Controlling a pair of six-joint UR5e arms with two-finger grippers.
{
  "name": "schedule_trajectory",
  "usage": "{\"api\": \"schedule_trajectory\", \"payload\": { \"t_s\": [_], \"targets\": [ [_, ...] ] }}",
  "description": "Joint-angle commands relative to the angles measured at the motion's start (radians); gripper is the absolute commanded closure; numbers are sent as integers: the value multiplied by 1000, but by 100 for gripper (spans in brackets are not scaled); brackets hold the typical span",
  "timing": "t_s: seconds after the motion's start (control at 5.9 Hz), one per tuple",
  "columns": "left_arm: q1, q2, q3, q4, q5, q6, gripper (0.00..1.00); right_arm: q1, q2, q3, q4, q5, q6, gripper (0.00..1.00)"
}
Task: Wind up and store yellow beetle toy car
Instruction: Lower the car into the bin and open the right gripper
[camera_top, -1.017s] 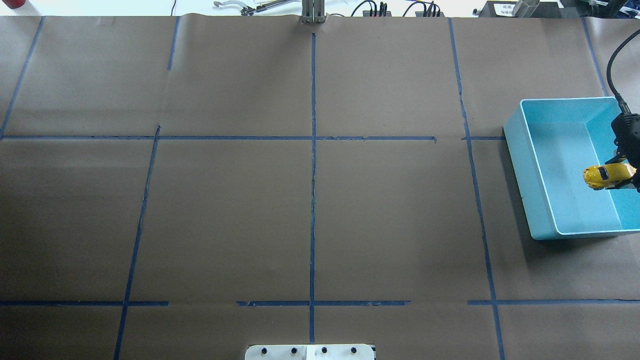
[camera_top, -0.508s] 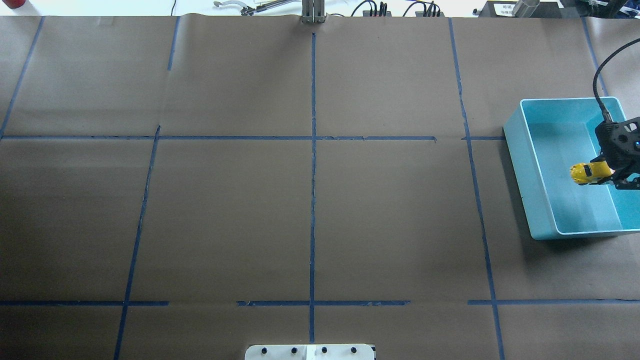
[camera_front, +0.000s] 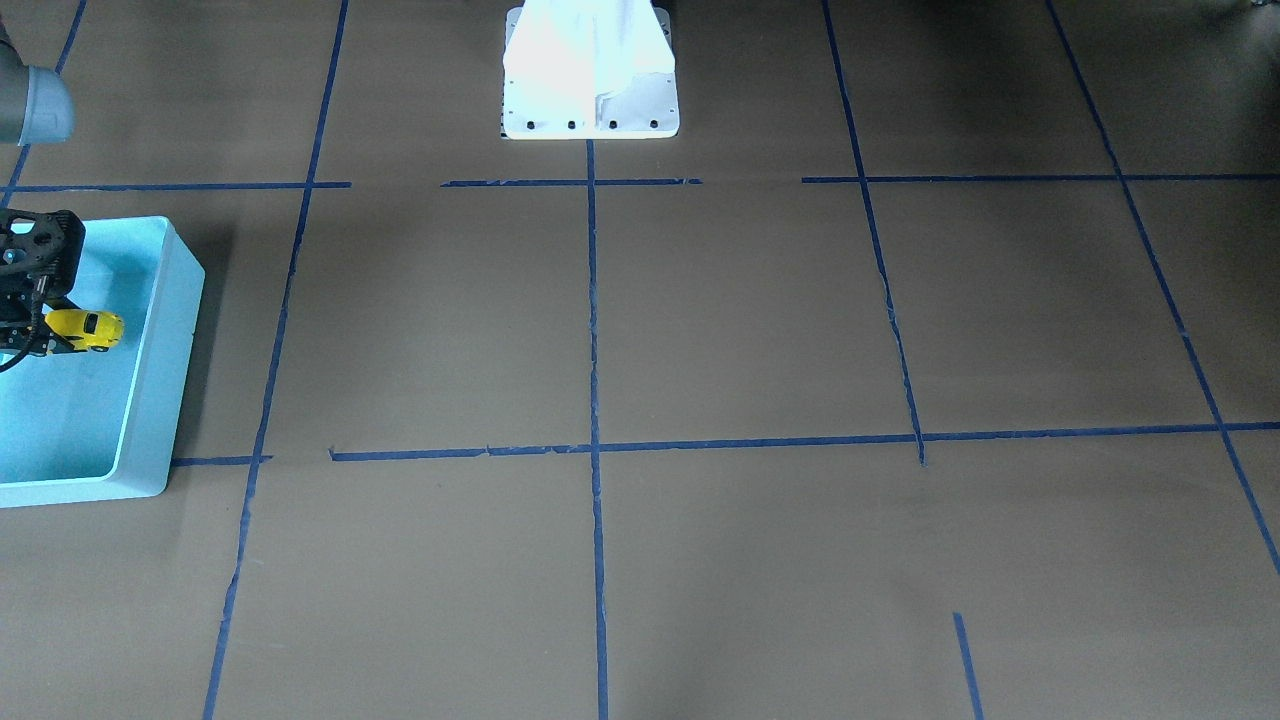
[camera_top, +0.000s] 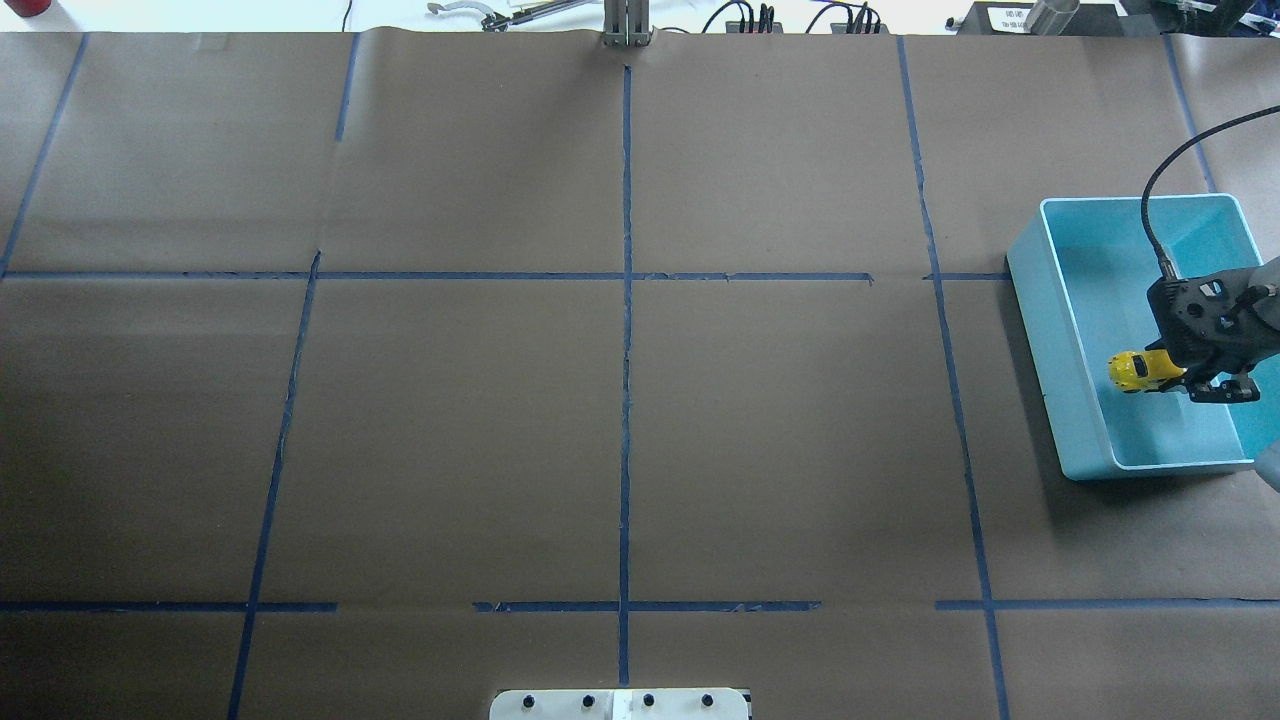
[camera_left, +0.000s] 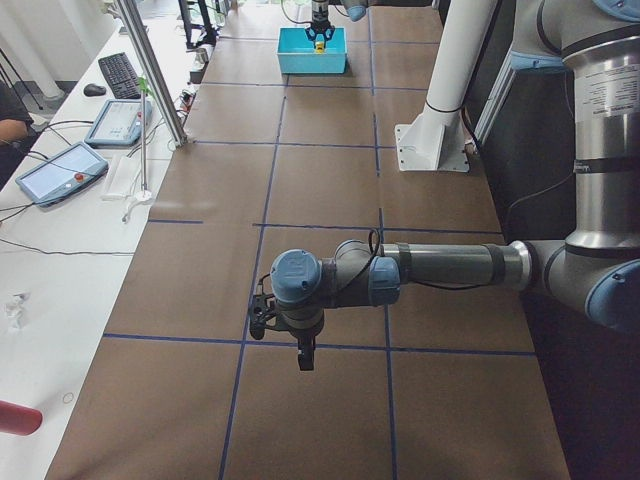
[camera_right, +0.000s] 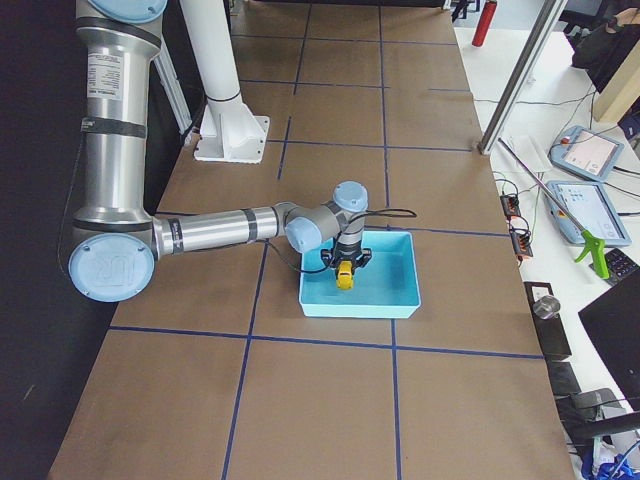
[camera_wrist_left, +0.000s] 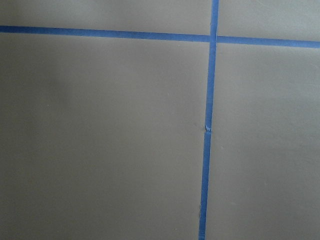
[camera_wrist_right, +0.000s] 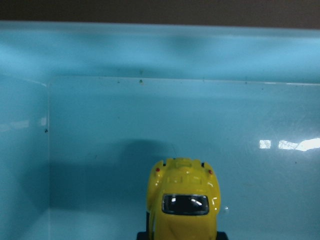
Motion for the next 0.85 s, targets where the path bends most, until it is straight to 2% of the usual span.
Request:
{"api": "schedule_trajectory", "payload": {
  "t_s": [0.0, 0.17, 0.34, 0.51, 0.68],
  "targets": [
    [0, -2, 0, 1, 0, 0, 0, -1, 24, -39, 2, -1, 0, 98],
    [0, -3, 0, 1, 0, -2, 0, -1, 39, -48, 0, -3, 2, 88],
    [0, -3, 0, 0, 0, 0, 0, -3, 47, -54, 0, -4, 2, 37],
    [0, -3, 0, 0, 0, 0, 0, -1, 47, -68, 5, -1, -9, 0],
    [0, -3, 0, 1, 0, 0, 0, -1, 48, -65, 5, 0, -7, 0]
  ]
}}
